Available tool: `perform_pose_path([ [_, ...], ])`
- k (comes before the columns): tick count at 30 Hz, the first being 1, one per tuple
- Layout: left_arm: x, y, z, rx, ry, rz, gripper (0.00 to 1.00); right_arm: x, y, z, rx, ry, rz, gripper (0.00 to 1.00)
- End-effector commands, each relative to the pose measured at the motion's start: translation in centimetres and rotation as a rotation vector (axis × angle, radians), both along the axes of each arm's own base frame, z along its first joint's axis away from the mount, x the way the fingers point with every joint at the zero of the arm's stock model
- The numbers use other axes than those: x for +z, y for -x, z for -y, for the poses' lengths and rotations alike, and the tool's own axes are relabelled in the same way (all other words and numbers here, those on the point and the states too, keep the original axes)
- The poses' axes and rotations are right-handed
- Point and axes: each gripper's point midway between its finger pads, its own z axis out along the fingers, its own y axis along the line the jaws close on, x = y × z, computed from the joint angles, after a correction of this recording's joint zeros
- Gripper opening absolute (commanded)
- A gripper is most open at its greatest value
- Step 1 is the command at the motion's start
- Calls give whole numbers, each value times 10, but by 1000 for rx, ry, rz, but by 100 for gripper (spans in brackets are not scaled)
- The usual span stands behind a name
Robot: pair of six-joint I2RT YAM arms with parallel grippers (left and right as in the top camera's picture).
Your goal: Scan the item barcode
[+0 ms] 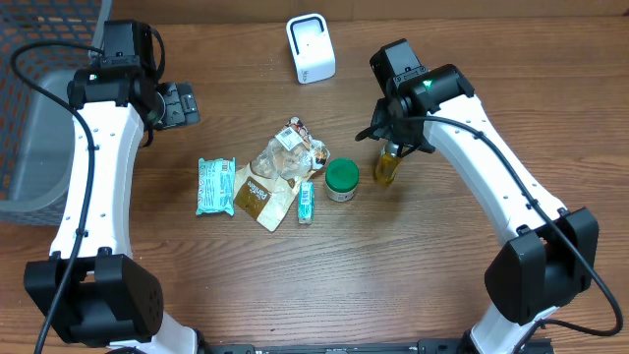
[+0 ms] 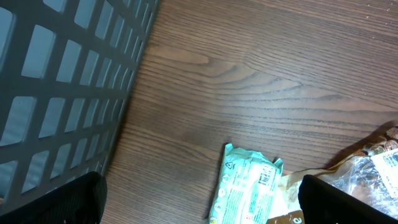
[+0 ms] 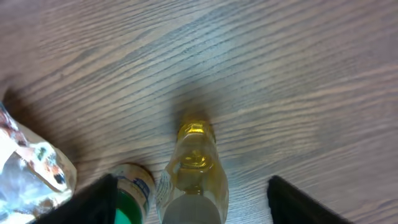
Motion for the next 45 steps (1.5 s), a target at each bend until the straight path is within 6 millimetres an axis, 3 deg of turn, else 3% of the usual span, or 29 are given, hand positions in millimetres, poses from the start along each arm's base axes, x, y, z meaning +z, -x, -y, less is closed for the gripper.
perform_pose_path([
  [1,10,-3,2,-5,-7,26,100,-4,0,1,-1,14,-5,83],
  [10,10,-3,2,-6,-8,26,100,-8,1,1,-1,17,-16,83],
  [32,10,-3,2,-6,-8,26,100,-44,11,0,-5,5,-58,83],
  [45,10,-3,2,-6,-8,26,100,-46,11,-1,-3,-4,-57,78],
])
